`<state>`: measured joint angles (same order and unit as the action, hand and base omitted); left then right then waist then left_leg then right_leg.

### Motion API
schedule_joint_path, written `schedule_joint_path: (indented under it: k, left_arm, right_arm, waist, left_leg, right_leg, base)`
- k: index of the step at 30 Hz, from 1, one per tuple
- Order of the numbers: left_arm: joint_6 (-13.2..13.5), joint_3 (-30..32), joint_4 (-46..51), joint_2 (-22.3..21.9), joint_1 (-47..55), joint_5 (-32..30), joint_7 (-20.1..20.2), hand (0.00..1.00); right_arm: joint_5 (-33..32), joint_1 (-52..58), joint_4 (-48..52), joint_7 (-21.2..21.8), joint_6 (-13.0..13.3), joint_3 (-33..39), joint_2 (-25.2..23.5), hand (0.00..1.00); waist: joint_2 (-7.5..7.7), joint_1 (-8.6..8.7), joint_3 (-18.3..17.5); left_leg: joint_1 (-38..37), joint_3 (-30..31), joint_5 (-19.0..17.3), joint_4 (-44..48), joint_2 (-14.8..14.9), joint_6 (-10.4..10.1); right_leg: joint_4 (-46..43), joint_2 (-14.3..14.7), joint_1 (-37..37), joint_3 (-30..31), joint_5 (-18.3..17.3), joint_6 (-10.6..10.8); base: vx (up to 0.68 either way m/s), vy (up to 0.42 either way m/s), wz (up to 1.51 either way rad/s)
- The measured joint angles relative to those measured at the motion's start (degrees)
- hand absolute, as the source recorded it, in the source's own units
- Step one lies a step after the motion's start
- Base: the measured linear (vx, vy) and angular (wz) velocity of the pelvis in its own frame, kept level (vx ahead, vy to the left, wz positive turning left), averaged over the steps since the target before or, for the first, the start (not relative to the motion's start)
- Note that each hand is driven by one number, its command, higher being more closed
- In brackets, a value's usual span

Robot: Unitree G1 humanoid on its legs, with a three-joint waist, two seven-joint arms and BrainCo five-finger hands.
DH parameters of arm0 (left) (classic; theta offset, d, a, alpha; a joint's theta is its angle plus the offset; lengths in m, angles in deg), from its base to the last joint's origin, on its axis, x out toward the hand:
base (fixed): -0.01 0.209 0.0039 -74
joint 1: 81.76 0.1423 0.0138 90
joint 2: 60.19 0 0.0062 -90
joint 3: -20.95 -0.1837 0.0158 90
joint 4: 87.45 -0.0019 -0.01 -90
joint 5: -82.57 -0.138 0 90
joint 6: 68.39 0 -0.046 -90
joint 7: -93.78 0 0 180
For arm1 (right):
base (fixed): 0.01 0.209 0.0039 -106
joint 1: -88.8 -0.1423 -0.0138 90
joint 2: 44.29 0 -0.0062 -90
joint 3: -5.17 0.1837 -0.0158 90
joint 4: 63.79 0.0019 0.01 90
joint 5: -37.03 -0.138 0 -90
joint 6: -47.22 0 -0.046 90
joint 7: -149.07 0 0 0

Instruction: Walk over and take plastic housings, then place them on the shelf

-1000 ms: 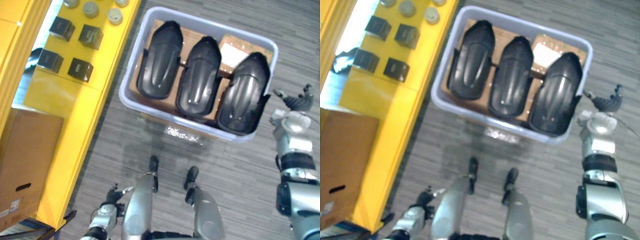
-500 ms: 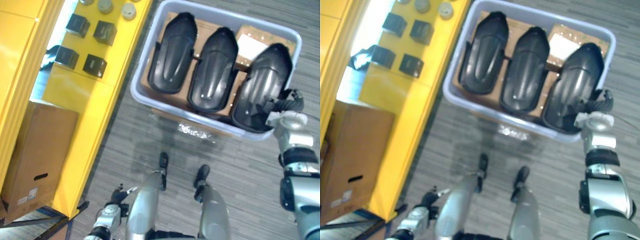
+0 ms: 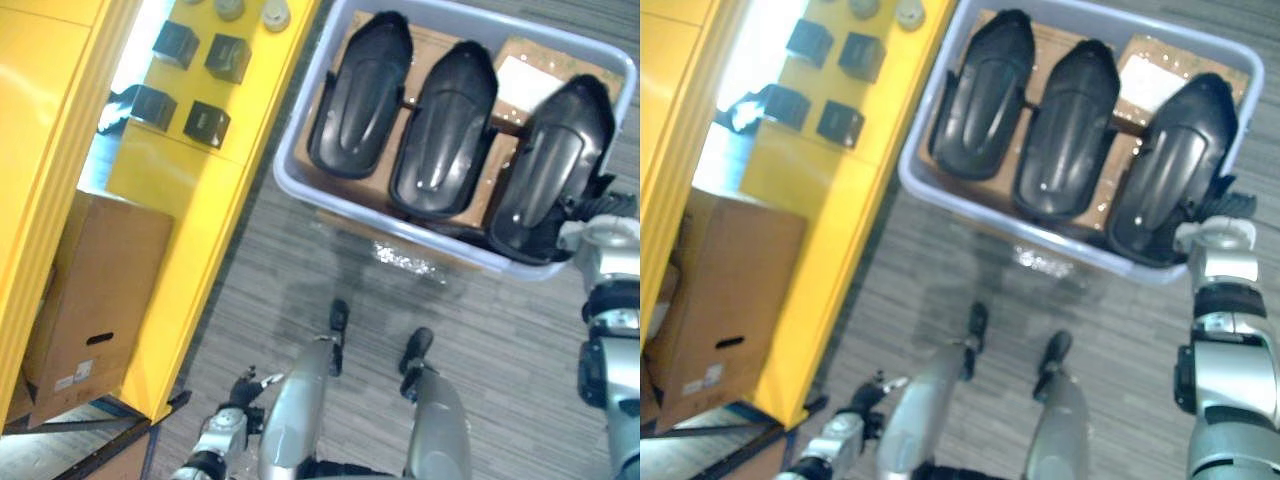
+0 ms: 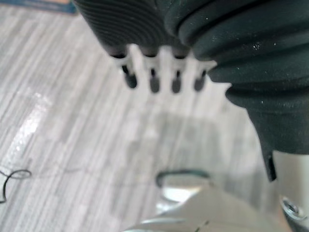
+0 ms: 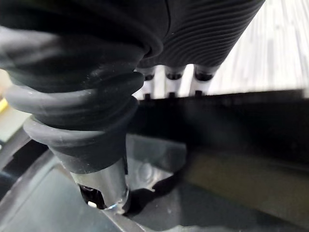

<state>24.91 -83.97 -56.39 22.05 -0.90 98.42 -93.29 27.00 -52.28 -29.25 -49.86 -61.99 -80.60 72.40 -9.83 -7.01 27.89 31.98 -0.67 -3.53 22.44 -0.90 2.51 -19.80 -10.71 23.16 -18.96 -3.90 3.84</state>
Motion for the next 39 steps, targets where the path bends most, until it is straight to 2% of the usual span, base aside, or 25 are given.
schedule_joint_path:
  k: [7, 13, 18, 20, 26, 29, 30, 32, 36, 38, 39]
  left_arm:
    - [2.21, -2.74, 0.38, 0.72, -1.30, 0.09, 1.17, 0.00]
    - [3.20, -5.55, 4.56, 1.18, -2.30, 2.37, 0.94, 0.00]
    - [4.47, -8.92, 7.25, -2.31, -2.56, 4.52, 0.11, 0.00]
    - [5.17, -10.40, 8.60, -3.12, -2.67, 6.86, -1.01, 0.00]
    - [5.97, -10.15, 14.29, -4.15, -2.27, 9.25, -4.16, 0.00]
    - [5.18, -7.35, 21.02, -3.96, -2.35, 10.79, -7.26, 0.00]
    - [4.28, -4.70, 24.78, -3.60, -2.45, 10.90, -8.90, 0.00]
    - [3.54, -1.98, 29.55, -2.17, -2.57, 11.34, -10.79, 0.00]
    - [1.37, 2.91, 38.15, 0.64, -2.68, 11.39, -14.48, 0.00]
    - [0.30, 5.79, 44.86, 1.80, -1.42, 11.54, -15.35, 0.00]
    - [0.13, 6.04, 46.61, 2.36, -1.01, 11.65, -15.33, 0.00]
  right_arm:
    - [4.10, -1.89, -1.76, -0.24, -2.05, -1.06, -0.14, 1.00]
    - [5.33, -3.53, -1.81, -1.50, -1.88, -3.54, -2.13, 1.00]
    - [7.88, -3.55, -1.80, -5.06, -0.32, -4.91, -2.82, 1.00]
    - [9.71, -3.55, -1.47, -6.42, 0.47, -4.94, -3.36, 1.00]
    - [15.50, -3.16, 3.83, -9.44, 0.26, -4.79, -3.29, 1.00]
    - [17.76, -2.01, 7.76, -10.14, 0.15, -4.71, -3.29, 1.00]
    - [18.40, -0.90, 10.40, -10.33, 0.14, -4.70, -3.30, 1.00]
    - [19.45, -0.33, 13.84, -11.35, 0.10, -4.43, -3.32, 1.00]
    - [20.68, 3.17, 20.76, -12.63, 0.10, -2.03, -3.69, 1.00]
    - [22.34, 7.51, 25.02, -13.31, 0.10, 0.33, -5.91, 1.00]
    - [22.54, 8.63, 26.28, -13.62, 0.10, 0.68, -6.65, 1.00]
  waist:
    - [0.00, -0.02, 0.00]
    - [-0.19, -0.23, -0.13]
    - [-1.46, -0.28, -0.99]
    - [-1.52, -0.25, -1.03]
    - [-1.57, 0.23, -1.06]
    - [-1.50, 0.44, -1.03]
    - [-1.43, 0.68, -1.00]
    - [-1.35, 1.71, -0.95]
    - [0.26, 3.06, -0.56]
    - [2.55, 3.89, -0.79]
    - [3.17, 4.17, -1.03]
  left_leg:
    - [-0.07, -0.45, 0.05, 0.06, 0.53, -0.09]
    - [-0.06, -1.84, 0.05, 0.09, 1.24, -0.09]
    - [-0.18, -1.84, 0.09, 0.15, 1.20, -0.09]
    - [-0.90, -1.86, 0.22, -0.06, 1.25, -0.25]
    - [-2.34, -1.88, 0.23, -0.18, 1.28, -0.28]
    - [-4.39, -1.97, 0.57, -1.12, 1.11, -0.41]
    - [-5.94, -2.00, 0.72, -2.08, 0.98, -0.53]
    - [-7.56, -1.90, 1.20, -3.63, 0.64, -0.65]
    - [-11.31, -1.81, 2.38, -6.97, 0.26, -1.02]
    - [-14.57, -1.58, 2.69, -8.77, 0.27, -1.23]
    - [-15.28, -1.56, 2.74, -9.22, 0.28, -1.30]
  right_leg:
    - [0.29, 0.39, 0.06, 0.39, 0.14, -0.09]
    - [0.66, 0.95, 0.72, 1.69, 0.79, -0.21]
    - [0.54, 0.87, 0.61, 1.70, 0.90, -0.12]
    - [0.32, 0.88, 0.12, 1.74, 0.88, -0.14]
    - [0.04, 0.84, -1.23, 1.76, 0.77, -0.28]
    - [-0.14, 0.62, -2.79, 1.76, 0.67, -0.39]
    - [-0.11, 0.49, -4.03, 1.75, 0.45, -0.45]
    - [0.06, 0.23, -5.18, 1.57, 0.19, -0.36]
    - [1.67, 0.13, -8.23, 1.00, 0.23, -0.26]
    - [3.81, 0.50, -11.74, 0.36, 0.43, -0.13]
    - [4.42, 0.64, -12.60, 0.21, 0.54, -0.10]
  base:
    - [0.01, 0.003, -0.03]
    - [0.00, 0.006, -0.12]
    - [0.00, 0.000, 0.00]
    - [0.00, 0.000, 0.00]
    - [0.00, 0.000, 0.00]
    - [0.00, 0.002, 0.01]
    - [0.00, 0.002, 0.05]
    - [-0.01, -0.001, 0.06]
    - [0.02, -0.002, 0.06]
    - [0.07, -0.007, 0.08]
    - [0.09, -0.017, 0.05]
